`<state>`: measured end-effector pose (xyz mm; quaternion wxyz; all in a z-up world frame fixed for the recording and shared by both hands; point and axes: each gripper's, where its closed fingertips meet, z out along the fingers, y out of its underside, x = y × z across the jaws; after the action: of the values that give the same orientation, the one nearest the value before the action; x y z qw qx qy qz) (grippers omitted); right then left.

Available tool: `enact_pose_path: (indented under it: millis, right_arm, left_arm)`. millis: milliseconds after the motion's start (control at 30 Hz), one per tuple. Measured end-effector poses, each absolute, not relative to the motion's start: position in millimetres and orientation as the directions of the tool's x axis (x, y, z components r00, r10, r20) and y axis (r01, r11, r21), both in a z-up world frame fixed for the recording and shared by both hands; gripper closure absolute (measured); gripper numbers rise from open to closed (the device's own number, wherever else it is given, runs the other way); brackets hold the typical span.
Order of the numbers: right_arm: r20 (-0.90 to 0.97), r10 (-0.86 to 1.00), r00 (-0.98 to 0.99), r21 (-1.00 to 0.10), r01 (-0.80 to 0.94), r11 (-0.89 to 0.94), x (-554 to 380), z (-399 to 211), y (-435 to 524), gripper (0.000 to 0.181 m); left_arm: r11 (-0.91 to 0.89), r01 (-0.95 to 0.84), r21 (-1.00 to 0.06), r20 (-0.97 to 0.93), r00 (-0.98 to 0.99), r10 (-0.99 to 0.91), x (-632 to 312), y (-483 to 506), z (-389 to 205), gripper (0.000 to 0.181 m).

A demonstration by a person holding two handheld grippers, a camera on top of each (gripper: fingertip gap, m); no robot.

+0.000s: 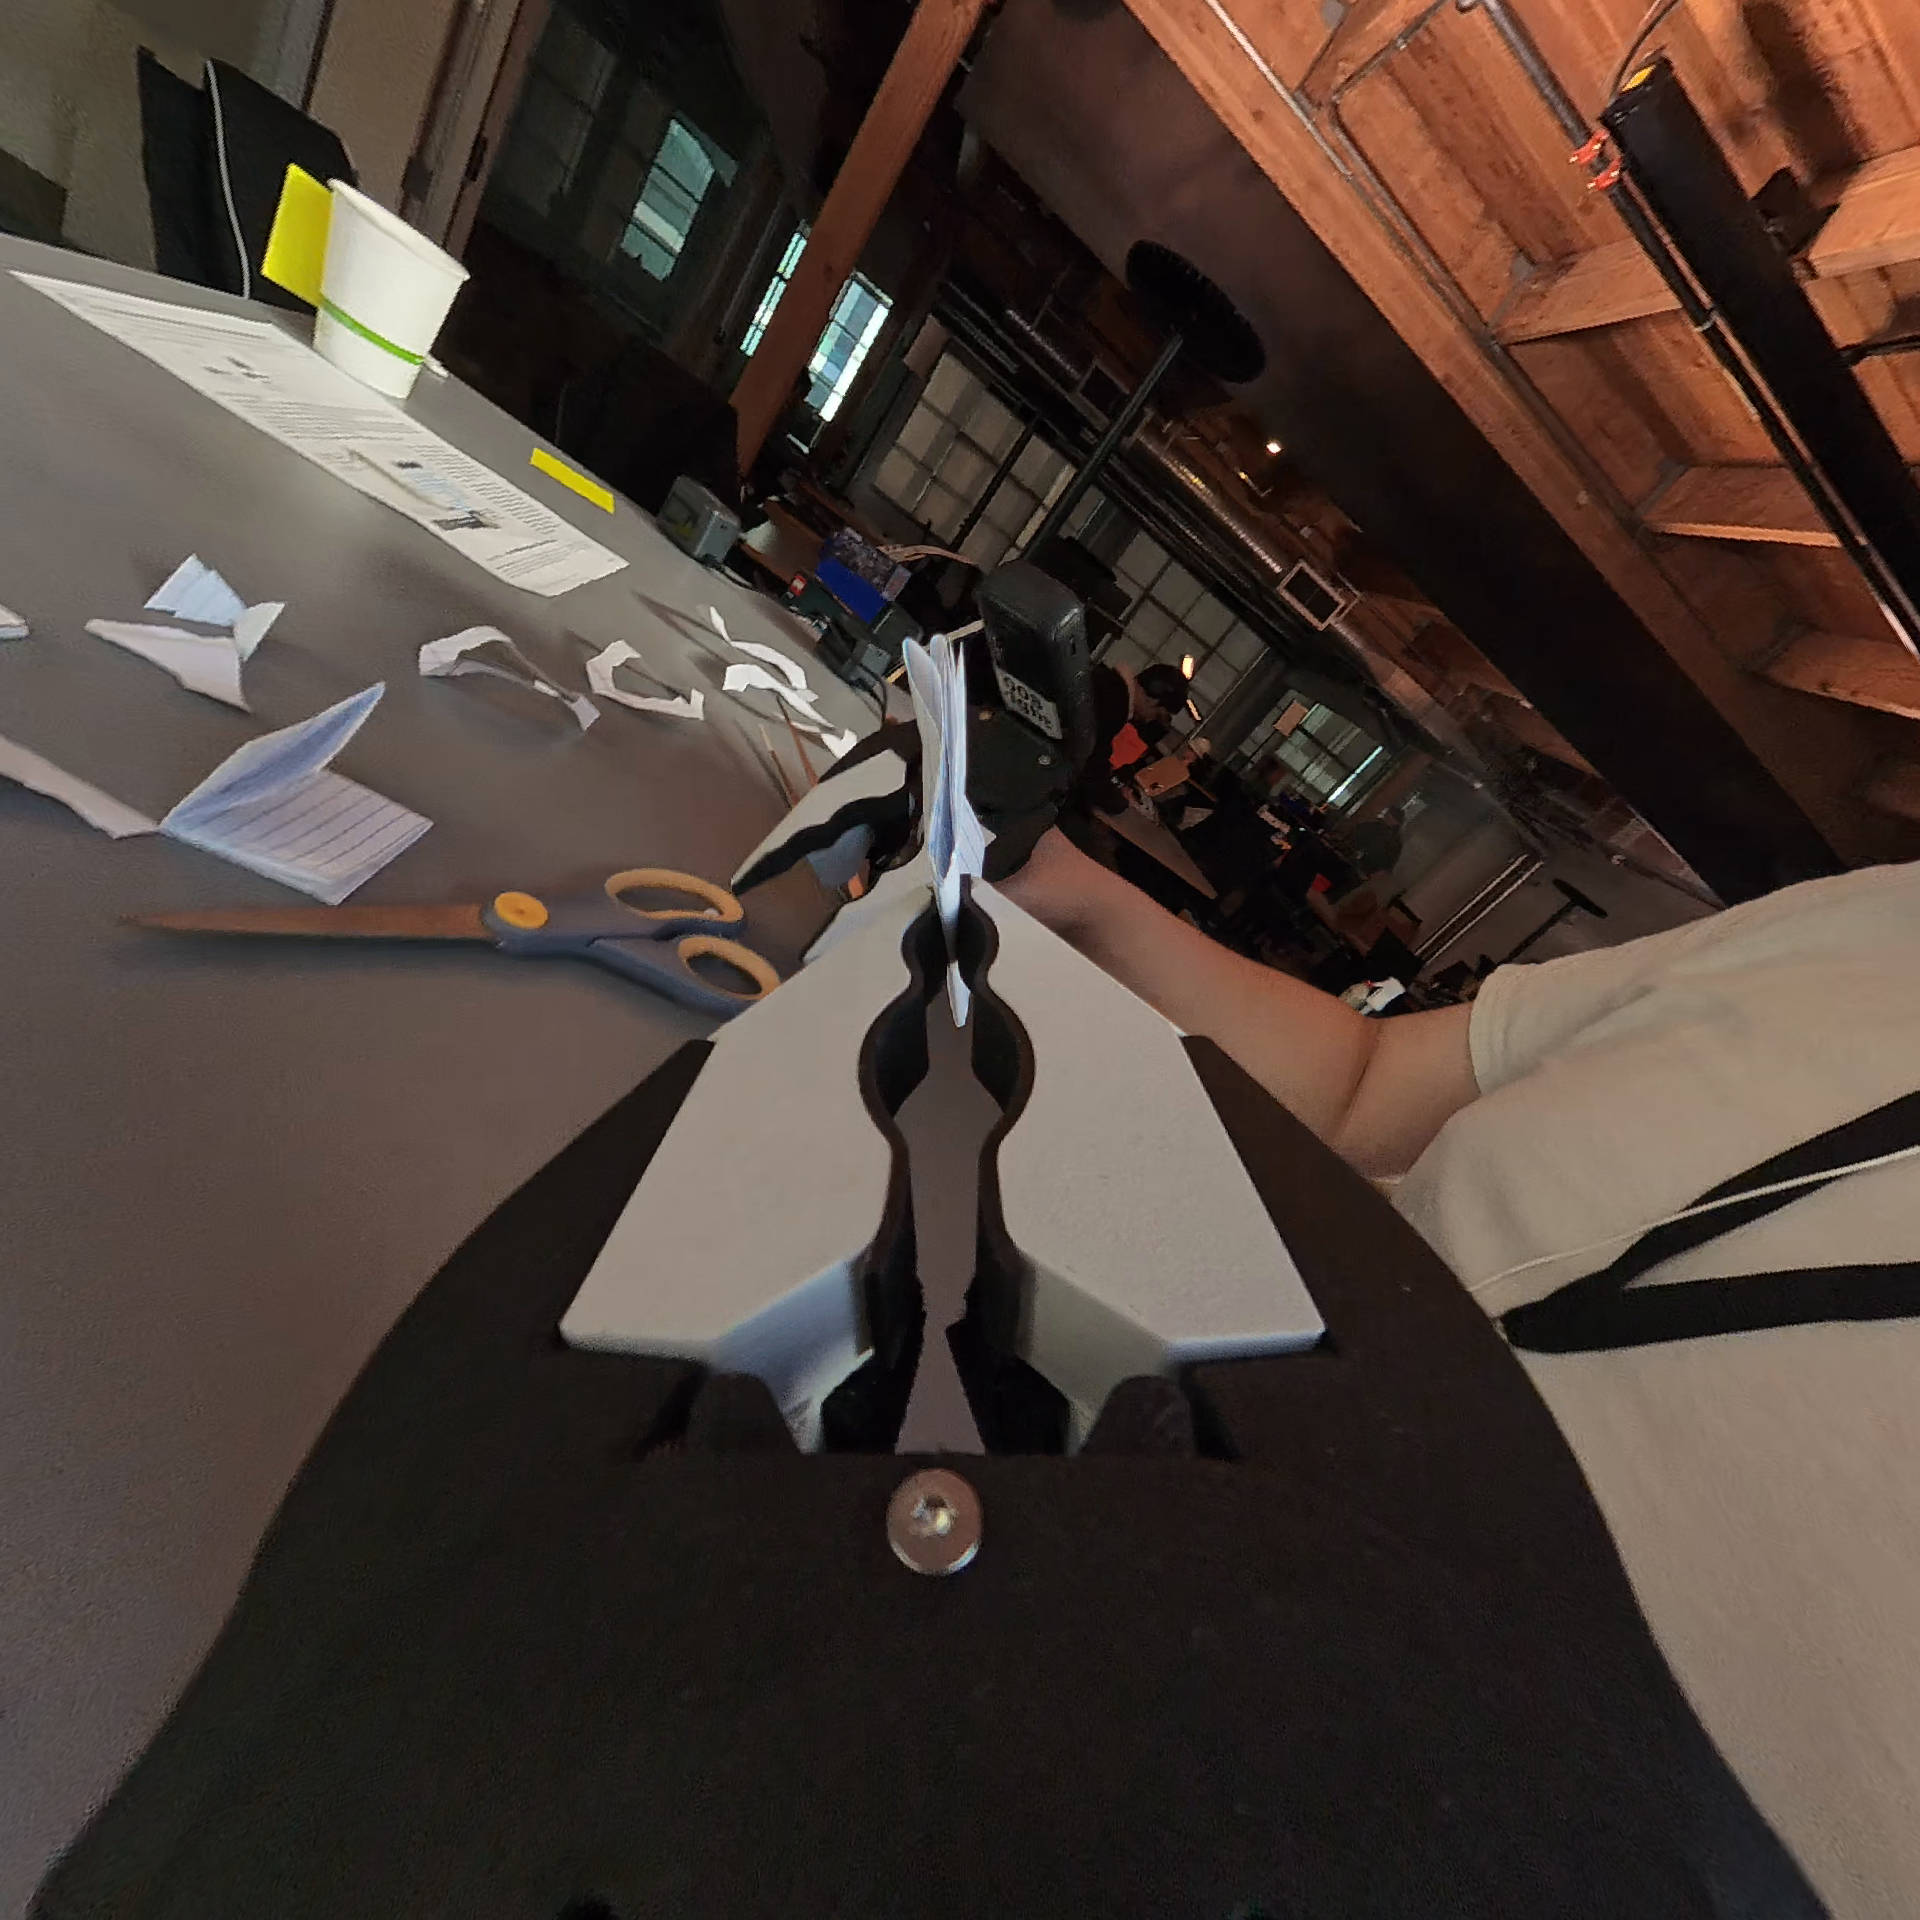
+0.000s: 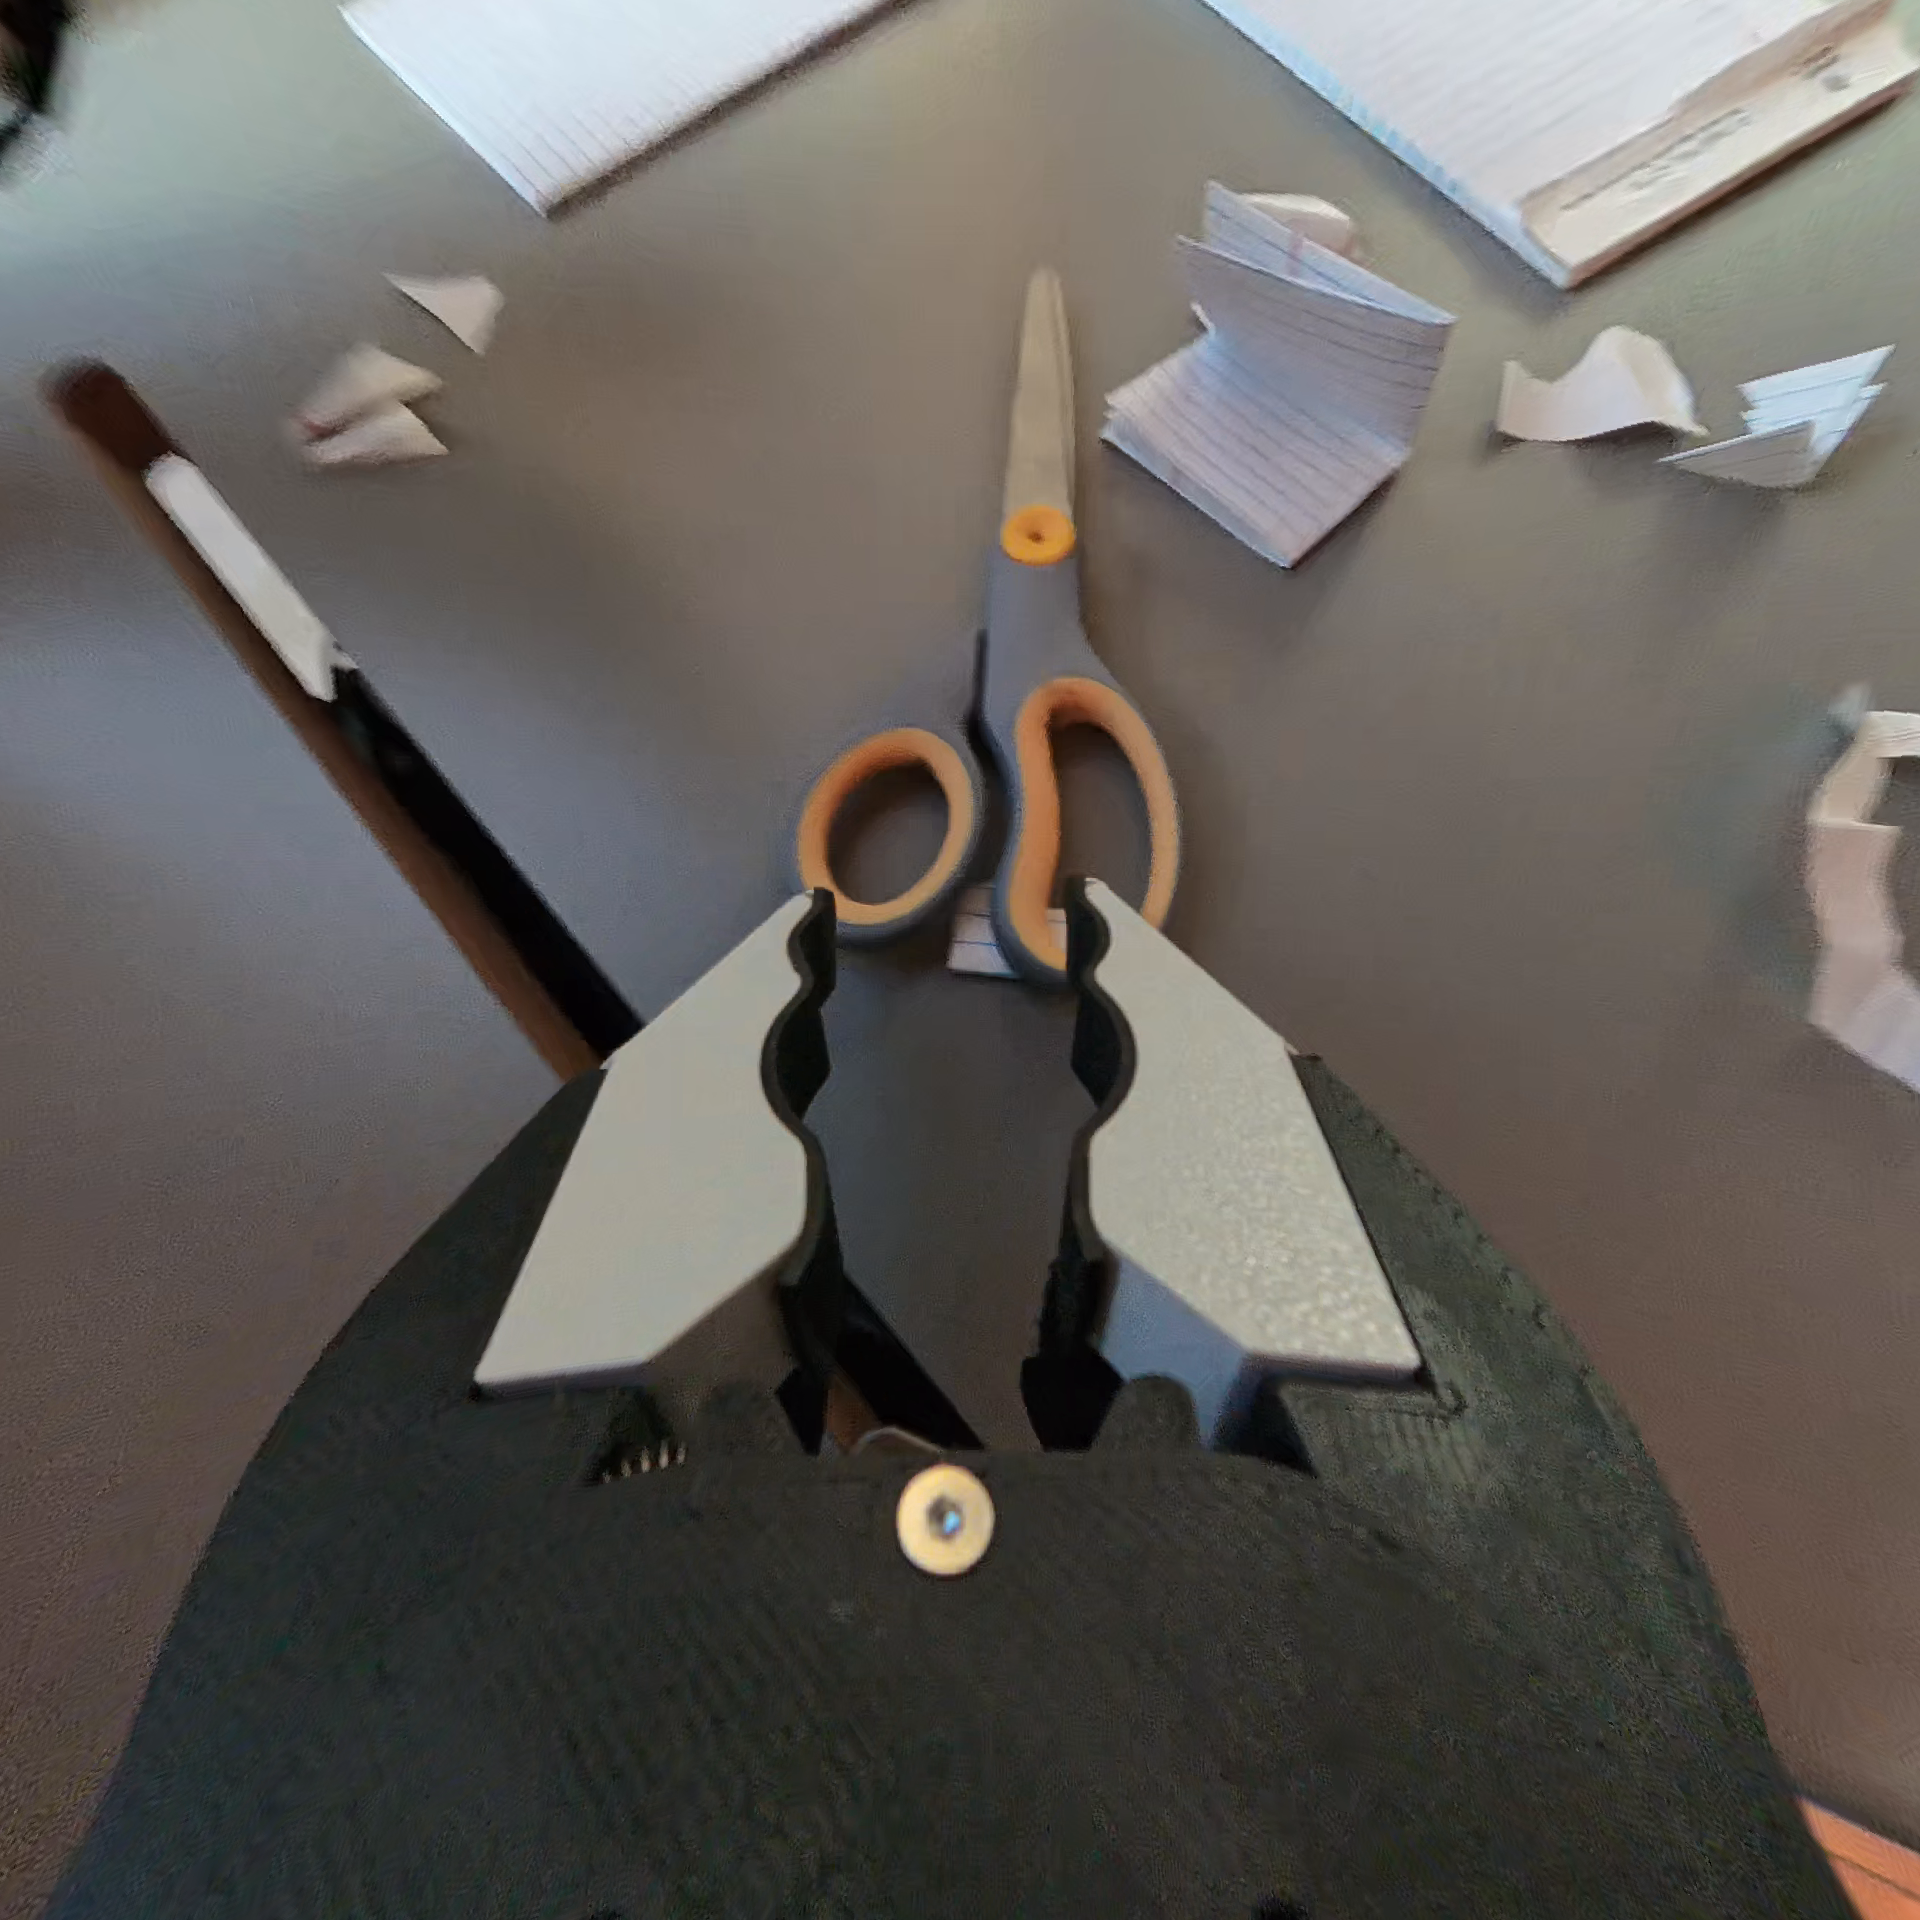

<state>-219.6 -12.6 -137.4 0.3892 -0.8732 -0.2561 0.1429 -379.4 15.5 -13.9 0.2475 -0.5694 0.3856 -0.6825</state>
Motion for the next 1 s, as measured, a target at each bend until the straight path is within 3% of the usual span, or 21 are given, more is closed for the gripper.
enact_pose_path:
  millis: [67, 200, 267, 400, 533, 600, 667, 767, 833, 1000]
  right_arm:
    - [0.055, 0.543, 0.838, -0.716, 0.412, -0.563, -212, -144, -1, 0.138]
    - [-0.084, 0.572, 0.816, -0.582, 0.426, -0.693, -224, -160, 7, 0.155]
    - [-0.131, 0.555, 0.821, -0.520, 0.420, -0.744, -225, -157, 12, 0.157]
    - [-0.171, 0.536, 0.827, -0.503, 0.395, -0.769, -251, -130, 36, 0.158]
    - [-0.193, 0.557, 0.808, -0.384, 0.460, -0.801, -273, -142, 34, 0.161]
    - [-0.220, 0.600, 0.769, -0.408, 0.486, -0.773, -279, -141, 27, 0.149]
    - [-0.233, 0.638, 0.734, -0.501, 0.472, -0.725, -275, -124, 18, 0.138]
    - [-0.049, 0.790, 0.611, -0.619, 0.602, -0.504, -242, -113, -6, 0.140]
    - [0.082, 0.817, 0.570, -0.646, 0.655, -0.392, -216, -120, -10, 0.139]
    - [-0.015, 0.841, 0.542, -0.610, 0.661, -0.437, -205, -149, -14, 0.141]
  left_arm:
    - [-0.578, -0.099, -0.810, 0.586, -0.199, -0.786, -391, 14, -17, 0.181]
    - [-0.587, -0.083, -0.805, 0.591, -0.192, -0.784, -400, 11, -14, 0.181]
    - [-0.584, -0.092, -0.806, 0.591, -0.187, -0.785, -401, 10, -14, 0.181]
    - [-0.569, -0.119, -0.814, 0.581, -0.180, -0.794, -401, 5, -14, 0.181]
    - [-0.568, -0.141, -0.811, 0.583, -0.129, -0.802, -398, 10, -23, 0.181]
    - [-0.589, -0.207, -0.781, 0.614, -0.089, -0.784, -392, 9, -37, 0.181]
    - [-0.598, -0.324, -0.733, 0.640, -0.029, -0.768, -383, 3, -58, 0.181]
    - [-0.589, -0.499, -0.635, 0.641, 0.085, -0.763, -367, -7, -93, 0.181]
    - [-0.612, -0.541, -0.577, 0.659, 0.133, -0.740, -354, -5, -106, 0.181]
    - [-0.650, -0.606, -0.458, 0.711, 0.190, -0.677, -334, 6, -121, 0.175]
